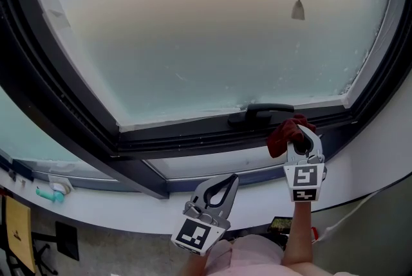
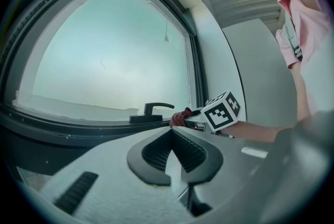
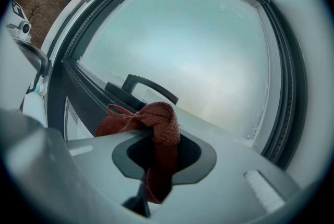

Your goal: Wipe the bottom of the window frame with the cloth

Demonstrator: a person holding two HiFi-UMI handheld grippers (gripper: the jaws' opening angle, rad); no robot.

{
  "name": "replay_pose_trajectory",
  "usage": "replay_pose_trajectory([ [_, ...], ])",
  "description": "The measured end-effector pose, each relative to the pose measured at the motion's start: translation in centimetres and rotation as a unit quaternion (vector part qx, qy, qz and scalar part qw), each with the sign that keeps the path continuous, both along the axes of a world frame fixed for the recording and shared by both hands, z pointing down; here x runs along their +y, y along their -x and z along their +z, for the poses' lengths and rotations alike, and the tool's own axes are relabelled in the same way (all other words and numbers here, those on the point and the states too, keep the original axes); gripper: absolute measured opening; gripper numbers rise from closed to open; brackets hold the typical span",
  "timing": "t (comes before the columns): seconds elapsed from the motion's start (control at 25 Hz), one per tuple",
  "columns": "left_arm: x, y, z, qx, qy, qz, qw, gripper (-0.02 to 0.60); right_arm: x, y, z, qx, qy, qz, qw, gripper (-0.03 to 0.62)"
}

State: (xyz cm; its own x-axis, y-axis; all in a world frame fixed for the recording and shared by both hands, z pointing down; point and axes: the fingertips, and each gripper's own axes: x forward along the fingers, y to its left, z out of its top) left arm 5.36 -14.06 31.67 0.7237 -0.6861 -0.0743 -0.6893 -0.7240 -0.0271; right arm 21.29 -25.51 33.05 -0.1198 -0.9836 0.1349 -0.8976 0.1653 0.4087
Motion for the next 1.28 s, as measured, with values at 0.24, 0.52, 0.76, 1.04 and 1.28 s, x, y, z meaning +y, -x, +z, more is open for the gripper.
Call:
replay_pose_trajectory([
  [0.24, 0.1, 0.1, 0.0, 0.001, 0.003, -0.009, 1.0, 0.0, 0.1, -0.7, 0.1, -0.003, 0.001, 0.003, 1.0, 0.069],
  [0.52, 0.1, -0.2, 0.1, 0.004, 0.01, -0.011, 0.9999, 0.0, -0.3, -1.2, -0.2, -0.005, -0.004, 0.002, 1.0, 0.067],
  [0.76, 0.4, -0.5, 0.1, 0.013, 0.017, -0.015, 0.9997, 0.0, -0.2, -1.8, -0.1, -0.006, 0.0, 0.003, 1.0, 0.067],
  [1.04, 0.9, -1.1, 0.8, 0.001, 0.037, -0.017, 0.9992, 0.0, -0.2, -2.8, 0.0, -0.01, 0.002, 0.003, 1.0, 0.067],
  [1.28, 0.9, -2.0, 0.1, 0.008, 0.029, -0.025, 0.9992, 0.0, -0.4, -4.0, -0.2, -0.011, 0.0, 0.001, 1.0, 0.069],
])
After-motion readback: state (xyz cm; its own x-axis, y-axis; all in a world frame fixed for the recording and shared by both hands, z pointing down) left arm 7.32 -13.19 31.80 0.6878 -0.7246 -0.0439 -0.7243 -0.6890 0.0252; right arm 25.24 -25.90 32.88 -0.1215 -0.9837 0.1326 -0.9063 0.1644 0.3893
